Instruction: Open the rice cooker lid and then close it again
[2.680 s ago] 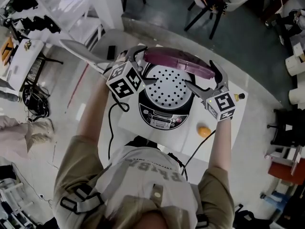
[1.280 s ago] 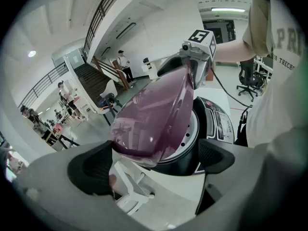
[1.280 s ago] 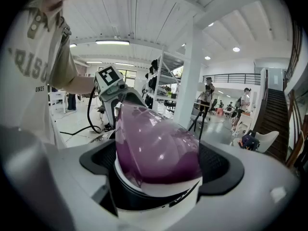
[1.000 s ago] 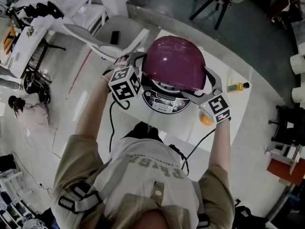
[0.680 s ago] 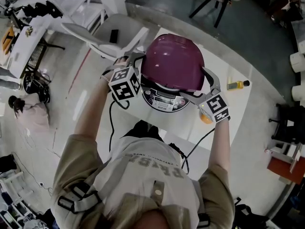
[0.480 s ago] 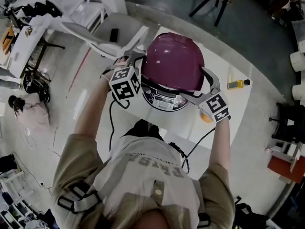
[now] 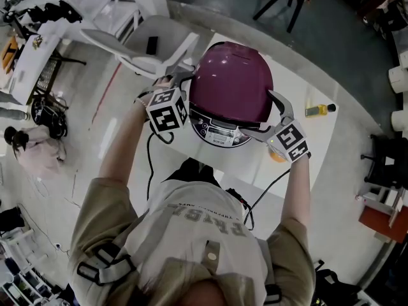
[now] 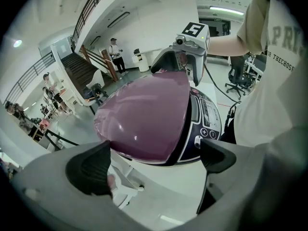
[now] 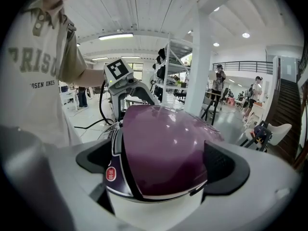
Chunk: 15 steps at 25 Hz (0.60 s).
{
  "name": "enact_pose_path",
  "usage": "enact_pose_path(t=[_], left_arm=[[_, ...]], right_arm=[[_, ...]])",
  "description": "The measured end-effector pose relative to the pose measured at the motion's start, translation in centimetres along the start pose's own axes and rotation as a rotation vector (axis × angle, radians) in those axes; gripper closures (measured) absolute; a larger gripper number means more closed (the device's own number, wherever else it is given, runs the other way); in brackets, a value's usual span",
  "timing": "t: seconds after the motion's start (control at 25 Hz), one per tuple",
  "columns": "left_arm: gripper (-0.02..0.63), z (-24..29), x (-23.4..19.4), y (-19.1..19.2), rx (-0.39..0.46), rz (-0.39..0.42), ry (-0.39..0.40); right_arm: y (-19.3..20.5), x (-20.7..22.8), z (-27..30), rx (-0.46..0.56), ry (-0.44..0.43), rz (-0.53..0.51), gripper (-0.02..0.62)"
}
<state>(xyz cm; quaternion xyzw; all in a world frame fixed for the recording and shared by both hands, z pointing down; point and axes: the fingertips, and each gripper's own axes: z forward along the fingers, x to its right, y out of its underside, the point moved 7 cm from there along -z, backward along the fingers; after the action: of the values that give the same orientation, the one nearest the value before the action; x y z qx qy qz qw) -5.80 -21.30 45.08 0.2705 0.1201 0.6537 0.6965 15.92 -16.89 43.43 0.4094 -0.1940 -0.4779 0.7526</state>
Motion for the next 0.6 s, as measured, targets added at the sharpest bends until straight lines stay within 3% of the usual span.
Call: enact_pose_path(t=[0.6], left_arm=[[0.015, 0.8, 0.3, 0.6, -0.036, -0.003, 0.093]], right_arm=[[0.9, -0.5, 0.6, -0.048, -0.086, -0.001, 0.014]])
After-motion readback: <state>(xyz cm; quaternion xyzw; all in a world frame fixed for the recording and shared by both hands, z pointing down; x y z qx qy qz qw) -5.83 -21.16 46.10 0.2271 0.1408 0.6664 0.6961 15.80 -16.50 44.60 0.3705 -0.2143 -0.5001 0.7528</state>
